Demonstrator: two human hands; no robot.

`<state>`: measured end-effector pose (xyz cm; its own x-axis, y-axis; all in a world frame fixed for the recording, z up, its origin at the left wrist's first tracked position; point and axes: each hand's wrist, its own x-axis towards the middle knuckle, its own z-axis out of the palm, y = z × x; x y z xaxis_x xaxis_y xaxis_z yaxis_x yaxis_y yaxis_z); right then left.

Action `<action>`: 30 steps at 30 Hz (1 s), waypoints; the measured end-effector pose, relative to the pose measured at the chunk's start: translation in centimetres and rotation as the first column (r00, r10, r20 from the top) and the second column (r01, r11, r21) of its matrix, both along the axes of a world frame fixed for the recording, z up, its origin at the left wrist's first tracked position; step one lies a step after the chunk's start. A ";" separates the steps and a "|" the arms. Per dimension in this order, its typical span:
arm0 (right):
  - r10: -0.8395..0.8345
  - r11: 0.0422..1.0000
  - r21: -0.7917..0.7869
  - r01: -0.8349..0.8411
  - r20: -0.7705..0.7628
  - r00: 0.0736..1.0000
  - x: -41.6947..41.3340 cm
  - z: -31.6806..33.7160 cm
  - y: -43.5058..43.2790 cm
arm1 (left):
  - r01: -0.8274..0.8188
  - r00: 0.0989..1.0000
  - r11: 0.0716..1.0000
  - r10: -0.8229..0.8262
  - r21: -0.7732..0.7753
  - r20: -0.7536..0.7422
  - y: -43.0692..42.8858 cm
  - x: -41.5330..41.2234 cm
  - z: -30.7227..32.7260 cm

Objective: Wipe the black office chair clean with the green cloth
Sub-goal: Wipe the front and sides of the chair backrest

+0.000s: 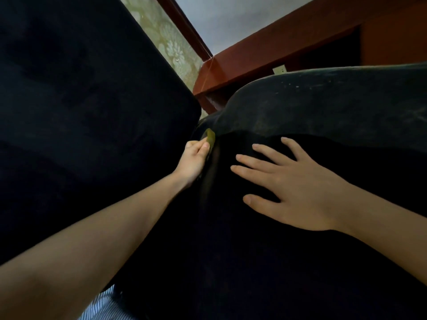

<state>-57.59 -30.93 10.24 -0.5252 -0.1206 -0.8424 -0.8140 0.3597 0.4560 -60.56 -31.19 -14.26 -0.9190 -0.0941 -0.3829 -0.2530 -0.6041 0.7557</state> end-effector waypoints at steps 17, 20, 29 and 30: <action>-0.011 1.000 -0.007 0.011 0.001 1.000 0.1 -0.1 0.0 | 0.382 0.888 0.912 -0.407 0.149 0.215 0.3 5.1 -2.9; -0.012 1.000 -0.011 0.012 -0.001 1.000 0.0 -0.1 0.1 | 0.296 0.913 0.927 -0.346 0.232 0.216 0.4 4.8 -3.0; 0.007 1.000 -0.030 -0.007 -0.007 1.000 0.0 -0.2 0.3 | 0.206 0.962 0.959 -0.236 0.196 0.141 -1.6 0.7 2.4; 0.004 0.999 -0.034 -0.004 -0.006 1.000 -0.1 -0.2 0.3 | 0.200 0.970 0.968 -0.217 0.150 0.108 -1.9 0.8 3.1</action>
